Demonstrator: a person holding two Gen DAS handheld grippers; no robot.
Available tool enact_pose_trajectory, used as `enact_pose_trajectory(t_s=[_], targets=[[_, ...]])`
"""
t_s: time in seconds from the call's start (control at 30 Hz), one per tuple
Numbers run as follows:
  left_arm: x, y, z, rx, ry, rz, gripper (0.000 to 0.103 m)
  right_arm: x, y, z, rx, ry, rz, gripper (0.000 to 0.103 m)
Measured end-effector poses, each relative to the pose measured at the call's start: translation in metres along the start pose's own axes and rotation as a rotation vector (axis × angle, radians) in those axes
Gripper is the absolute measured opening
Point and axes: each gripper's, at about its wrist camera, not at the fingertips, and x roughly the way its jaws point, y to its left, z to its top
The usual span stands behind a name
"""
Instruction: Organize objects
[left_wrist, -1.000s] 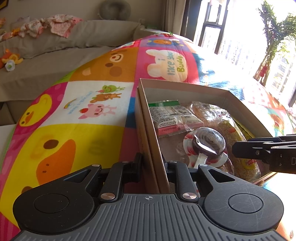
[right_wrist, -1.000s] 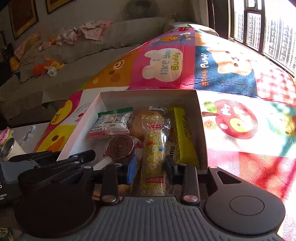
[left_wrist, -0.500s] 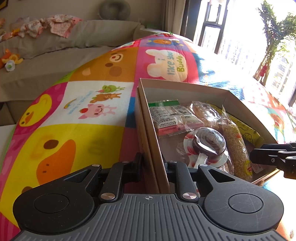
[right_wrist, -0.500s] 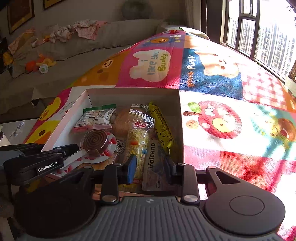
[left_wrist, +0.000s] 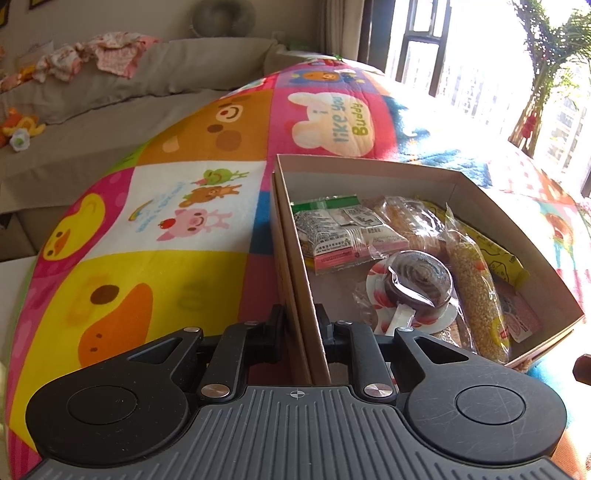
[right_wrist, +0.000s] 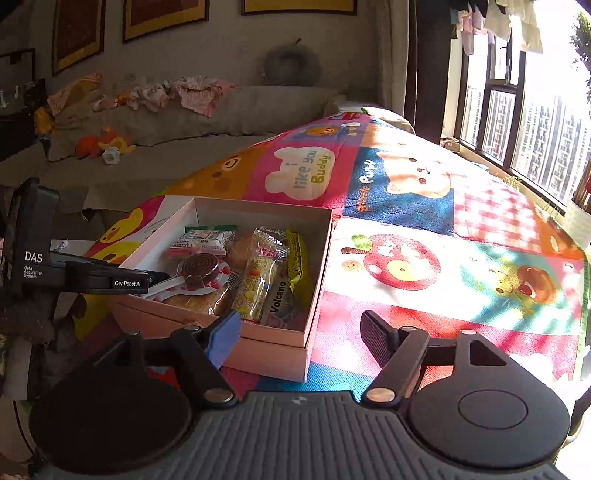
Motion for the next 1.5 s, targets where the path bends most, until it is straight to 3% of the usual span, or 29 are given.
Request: enact_pose_trajectory(t_s=[0.2,0.27,0.33,0.5,0.57,0.7,0.8,0.9,1.1,1.3,1.5], targets=[[0.045,-0.023,0.043,0.044,-0.006,-0.039,0.017,0.047,-0.013,-0.009,0.126,0.053,0.002,0.066],[0.069,-0.034,0.062,0.11,-0.028,-0.015,0.022,0.064,-0.02,0.0,0.142,0.036,-0.064,0.066],[0.093,-0.037,0.074,0.154,-0.025,0.004,0.035,0.08,-0.031,0.011,0.169,0.019,-0.132,0.066],[0.11,-0.029,0.083,0.122,-0.024,0.049,0.033,0.109,-0.068,0.026,0.308,0.024,-0.207,0.066],[0.091,-0.028,0.08,0.118,-0.069,0.042,0.032,0.106,-0.07,0.022,0.313,0.024,-0.217,0.068],[0.035,-0.03,0.068,0.114,-0.169,0.025,0.032,0.088,-0.06,0.003,0.295,0.033,-0.228,0.094],[-0.006,-0.031,0.052,0.076,-0.212,0.015,0.032,0.074,-0.049,-0.014,0.278,0.059,-0.226,0.103],[-0.031,-0.035,0.019,0.046,-0.204,-0.009,0.032,0.064,-0.037,-0.027,0.267,0.1,-0.212,0.103],[-0.025,-0.052,-0.039,0.051,-0.053,-0.014,0.032,0.062,-0.022,-0.037,0.218,0.128,-0.238,0.103],[-0.024,-0.066,-0.053,0.078,-0.09,0.035,0.037,0.06,-0.021,-0.045,0.236,0.068,-0.254,0.103],[-0.025,-0.063,-0.053,0.045,-0.092,0.009,0.037,0.065,-0.011,-0.04,0.184,0.056,-0.239,0.103]])
